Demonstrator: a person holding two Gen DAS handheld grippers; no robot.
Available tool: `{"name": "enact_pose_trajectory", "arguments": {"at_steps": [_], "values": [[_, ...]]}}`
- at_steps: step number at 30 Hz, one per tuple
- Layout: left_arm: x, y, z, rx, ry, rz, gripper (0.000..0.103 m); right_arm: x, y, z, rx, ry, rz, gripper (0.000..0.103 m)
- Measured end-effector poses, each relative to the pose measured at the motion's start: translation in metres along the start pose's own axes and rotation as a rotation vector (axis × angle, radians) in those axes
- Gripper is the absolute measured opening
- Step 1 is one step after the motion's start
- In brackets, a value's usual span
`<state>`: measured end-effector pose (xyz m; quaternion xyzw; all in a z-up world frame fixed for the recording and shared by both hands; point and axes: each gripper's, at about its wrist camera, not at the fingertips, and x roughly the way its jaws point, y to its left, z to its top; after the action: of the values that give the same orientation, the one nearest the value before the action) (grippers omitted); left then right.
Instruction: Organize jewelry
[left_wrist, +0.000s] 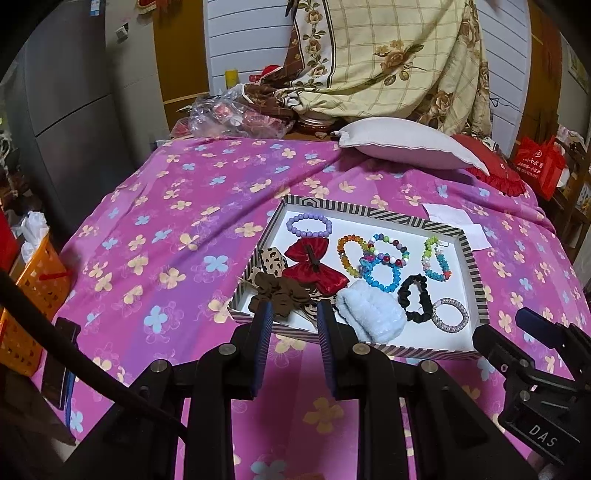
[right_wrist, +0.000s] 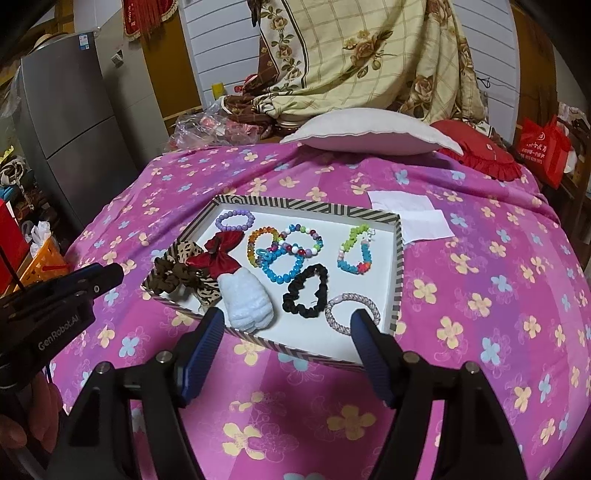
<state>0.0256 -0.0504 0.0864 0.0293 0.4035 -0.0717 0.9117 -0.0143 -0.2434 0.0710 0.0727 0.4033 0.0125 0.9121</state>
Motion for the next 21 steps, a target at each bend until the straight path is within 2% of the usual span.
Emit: {"name": "enact_pose_trajectory", "arguments": {"at_steps": [21], "values": [[0.0042,-0.0006,0.0018,0.006,0.004,0.005,0.045,0.0097,-0.004,0.0005,0.0,0.017,0.005,0.074]]}}
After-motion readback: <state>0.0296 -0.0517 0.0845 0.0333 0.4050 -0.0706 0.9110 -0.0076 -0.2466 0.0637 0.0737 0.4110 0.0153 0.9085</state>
